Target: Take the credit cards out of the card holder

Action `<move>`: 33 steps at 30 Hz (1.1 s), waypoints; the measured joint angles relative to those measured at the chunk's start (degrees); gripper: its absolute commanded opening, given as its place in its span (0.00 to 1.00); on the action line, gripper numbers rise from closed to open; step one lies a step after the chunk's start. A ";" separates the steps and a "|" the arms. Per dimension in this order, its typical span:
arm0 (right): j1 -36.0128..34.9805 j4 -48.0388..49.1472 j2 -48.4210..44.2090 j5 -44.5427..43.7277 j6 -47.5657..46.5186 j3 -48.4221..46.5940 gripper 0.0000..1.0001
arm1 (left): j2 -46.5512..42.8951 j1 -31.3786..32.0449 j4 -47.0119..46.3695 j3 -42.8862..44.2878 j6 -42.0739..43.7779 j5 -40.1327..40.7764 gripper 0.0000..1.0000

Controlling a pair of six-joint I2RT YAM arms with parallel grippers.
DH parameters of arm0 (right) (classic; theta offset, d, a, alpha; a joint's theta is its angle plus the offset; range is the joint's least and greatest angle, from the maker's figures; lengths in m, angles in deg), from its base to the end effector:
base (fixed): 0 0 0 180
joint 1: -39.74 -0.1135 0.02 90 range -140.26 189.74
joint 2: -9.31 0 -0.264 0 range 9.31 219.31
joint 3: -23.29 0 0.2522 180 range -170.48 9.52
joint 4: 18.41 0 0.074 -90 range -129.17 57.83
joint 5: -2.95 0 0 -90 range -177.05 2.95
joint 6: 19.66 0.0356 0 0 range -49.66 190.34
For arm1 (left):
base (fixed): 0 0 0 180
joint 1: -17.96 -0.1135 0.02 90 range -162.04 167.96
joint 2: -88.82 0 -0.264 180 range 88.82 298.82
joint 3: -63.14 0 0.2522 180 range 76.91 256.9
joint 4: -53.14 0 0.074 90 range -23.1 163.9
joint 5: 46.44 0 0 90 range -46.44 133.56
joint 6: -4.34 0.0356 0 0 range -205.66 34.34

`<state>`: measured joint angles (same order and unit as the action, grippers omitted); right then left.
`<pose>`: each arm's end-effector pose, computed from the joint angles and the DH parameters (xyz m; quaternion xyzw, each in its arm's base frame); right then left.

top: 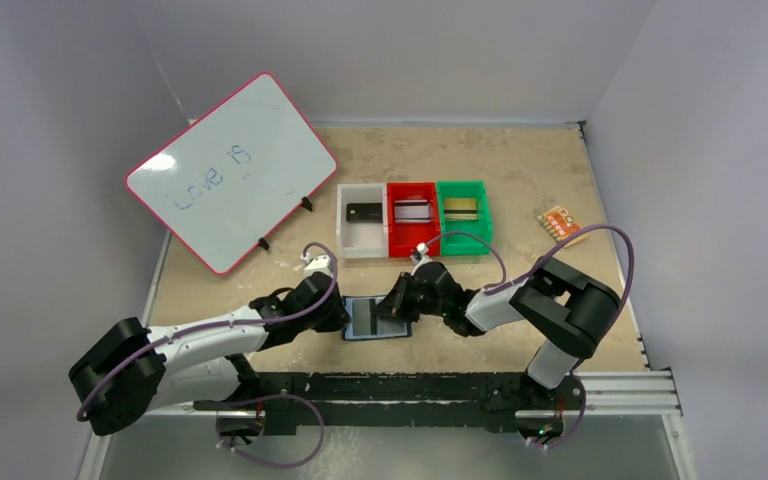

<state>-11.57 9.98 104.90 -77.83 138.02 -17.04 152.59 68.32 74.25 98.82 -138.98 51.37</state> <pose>0.1748 0.2274 0.1197 0.0793 0.8466 0.4843 0.2059 0.1295 -0.1488 0.1488 -0.0479 0.9342 -0.2340 0.2651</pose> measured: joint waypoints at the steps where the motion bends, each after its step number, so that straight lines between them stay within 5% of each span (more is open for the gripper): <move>1: 0.00 0.26 0.28 0.02 0.24 0.02 0.04 | -0.02 0.00 0.00 0.00 0.02 -0.02 0.14; 10: 0.00 0.68 0.52 0.37 0.85 0.02 0.00 | -0.20 0.00 0.31 0.00 0.57 -0.83 0.19; 16: 0.39 0.90 0.39 0.37 0.90 0.24 0.00 | 1.68 -0.07 -0.46 0.79 1.16 -1.16 0.00; 26: 0.44 3.13 0.39 0.55 0.94 1.18 0.14 | 2.45 -0.04 -0.42 1.33 1.49 -0.66 0.00; 33: 0.50 4.83 0.90 0.79 1.09 1.77 0.00 | 2.34 0.04 -0.31 1.33 1.46 -0.09 0.00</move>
<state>-11.07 14.81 105.80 -77.05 139.11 -15.27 154.92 68.37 73.95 100.15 -137.52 51.29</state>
